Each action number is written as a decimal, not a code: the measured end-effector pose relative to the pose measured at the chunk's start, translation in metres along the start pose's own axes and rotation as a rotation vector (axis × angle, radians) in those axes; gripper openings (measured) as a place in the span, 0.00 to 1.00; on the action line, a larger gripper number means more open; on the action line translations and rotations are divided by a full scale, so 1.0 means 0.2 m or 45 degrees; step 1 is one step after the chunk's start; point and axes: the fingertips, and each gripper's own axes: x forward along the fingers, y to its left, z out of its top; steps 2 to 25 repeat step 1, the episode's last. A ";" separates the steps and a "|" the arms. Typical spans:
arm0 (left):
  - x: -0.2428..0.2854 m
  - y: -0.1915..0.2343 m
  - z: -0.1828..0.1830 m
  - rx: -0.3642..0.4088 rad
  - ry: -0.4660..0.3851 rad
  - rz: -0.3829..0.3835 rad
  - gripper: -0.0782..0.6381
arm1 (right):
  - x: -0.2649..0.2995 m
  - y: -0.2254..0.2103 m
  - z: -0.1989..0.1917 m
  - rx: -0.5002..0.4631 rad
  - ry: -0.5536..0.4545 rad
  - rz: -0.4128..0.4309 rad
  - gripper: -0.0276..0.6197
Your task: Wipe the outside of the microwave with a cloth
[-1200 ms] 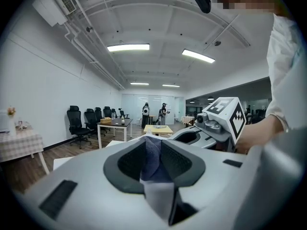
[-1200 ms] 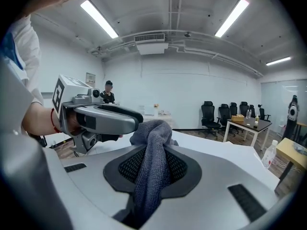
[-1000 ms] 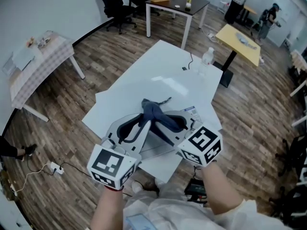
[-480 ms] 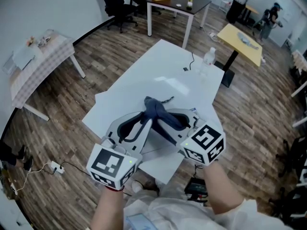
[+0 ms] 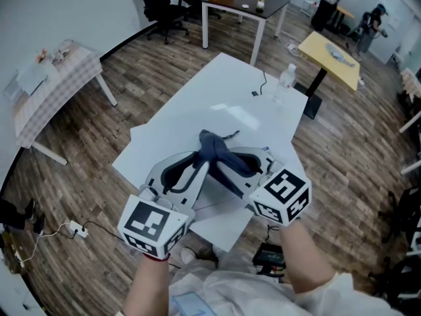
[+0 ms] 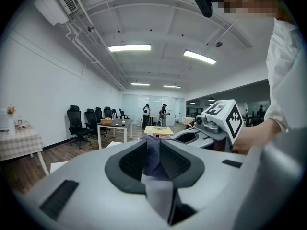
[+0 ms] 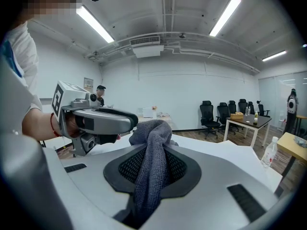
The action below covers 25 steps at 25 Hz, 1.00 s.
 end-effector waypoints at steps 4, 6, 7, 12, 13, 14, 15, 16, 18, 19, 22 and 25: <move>0.00 0.00 0.00 -0.001 0.001 -0.001 0.22 | 0.00 0.00 0.00 0.000 0.000 -0.001 0.17; 0.00 0.00 0.00 -0.001 0.001 -0.001 0.22 | 0.00 0.00 0.00 0.000 0.000 -0.001 0.17; 0.00 0.00 0.00 -0.001 0.001 -0.001 0.22 | 0.00 0.00 0.00 0.000 0.000 -0.001 0.17; 0.00 0.00 0.00 -0.001 0.001 -0.001 0.22 | 0.00 0.00 0.00 0.000 0.000 -0.001 0.17; 0.00 0.00 0.00 -0.001 0.001 -0.001 0.22 | 0.00 0.00 0.00 0.000 0.000 -0.001 0.17; 0.00 0.00 0.00 -0.001 0.001 -0.001 0.22 | 0.00 0.00 0.00 0.000 0.000 -0.001 0.17; 0.00 0.00 0.00 -0.001 0.001 -0.001 0.22 | 0.00 0.00 0.00 0.000 0.000 -0.001 0.17; 0.00 0.00 0.00 -0.001 0.001 -0.001 0.22 | 0.00 0.00 0.00 0.000 0.000 -0.001 0.17; 0.00 0.00 0.00 -0.001 0.001 -0.001 0.22 | 0.00 0.00 0.00 0.000 0.000 -0.001 0.17; 0.00 0.00 0.00 -0.001 0.001 -0.001 0.22 | 0.00 0.00 0.00 0.000 0.000 -0.001 0.17; 0.00 0.00 0.00 -0.001 0.001 -0.001 0.22 | 0.00 0.00 0.00 0.000 0.000 -0.001 0.17; 0.00 0.00 0.00 -0.001 0.001 -0.001 0.22 | 0.00 0.00 0.00 0.000 0.000 -0.001 0.17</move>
